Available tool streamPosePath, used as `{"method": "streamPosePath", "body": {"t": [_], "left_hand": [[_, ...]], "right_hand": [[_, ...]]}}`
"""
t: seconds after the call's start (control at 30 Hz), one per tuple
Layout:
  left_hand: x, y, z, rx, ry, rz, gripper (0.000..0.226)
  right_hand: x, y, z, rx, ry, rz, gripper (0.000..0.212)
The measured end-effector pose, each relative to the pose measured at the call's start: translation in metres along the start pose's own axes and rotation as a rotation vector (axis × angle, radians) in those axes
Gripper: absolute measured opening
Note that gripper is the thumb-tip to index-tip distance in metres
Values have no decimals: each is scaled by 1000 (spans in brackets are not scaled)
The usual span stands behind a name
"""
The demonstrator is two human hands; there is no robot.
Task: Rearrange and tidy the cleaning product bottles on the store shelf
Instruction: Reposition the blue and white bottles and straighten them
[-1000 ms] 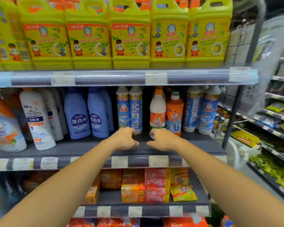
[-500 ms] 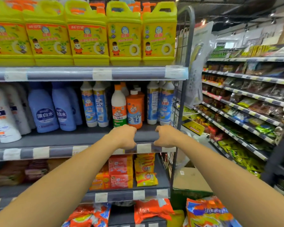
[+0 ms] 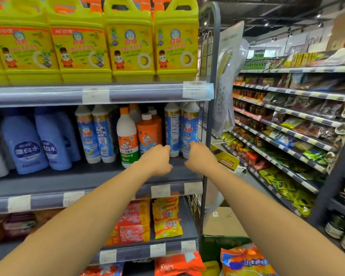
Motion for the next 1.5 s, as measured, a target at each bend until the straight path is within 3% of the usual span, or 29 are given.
{"method": "streamPosePath", "body": {"t": [0.17, 0.27, 0.4, 0.53, 0.67, 0.97, 1.2, 1.4, 1.5], "left_hand": [[4, 10, -44, -234, -78, 290, 49], [11, 17, -74, -259, -142, 339, 42], [25, 29, -98, -329, -358, 501, 67], [31, 47, -115, -426, -342, 590, 61], [32, 58, -122, -555, -335, 669, 58], [42, 67, -131, -657, -413, 788, 50], [40, 64, -132, -758, -415, 878, 43], [31, 52, -144, -720, -478, 905, 47], [33, 47, -146, -700, -446, 893, 61]], "right_hand": [[14, 4, -32, -75, 65, -206, 59], [25, 6, -54, -139, 108, -302, 61], [32, 12, -81, -172, 279, -481, 69], [36, 23, -94, -276, 331, -668, 74], [38, 30, -103, -369, 366, -695, 73], [33, 26, -103, -489, 297, -580, 66], [16, 32, -67, -433, 46, -912, 69], [8, 29, -50, -411, 67, -958, 72], [0, 26, -41, -406, 62, -974, 74]]}}
Point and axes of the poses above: each hand's wrist, its own z-axis away from the middle knuckle, its own y-axis out of the palm, x = y × z, the point moved 2 cm from there along -z, towards the middle knuckle, and after that the axes turned 14 degrees about y, right-handed, at the moved point
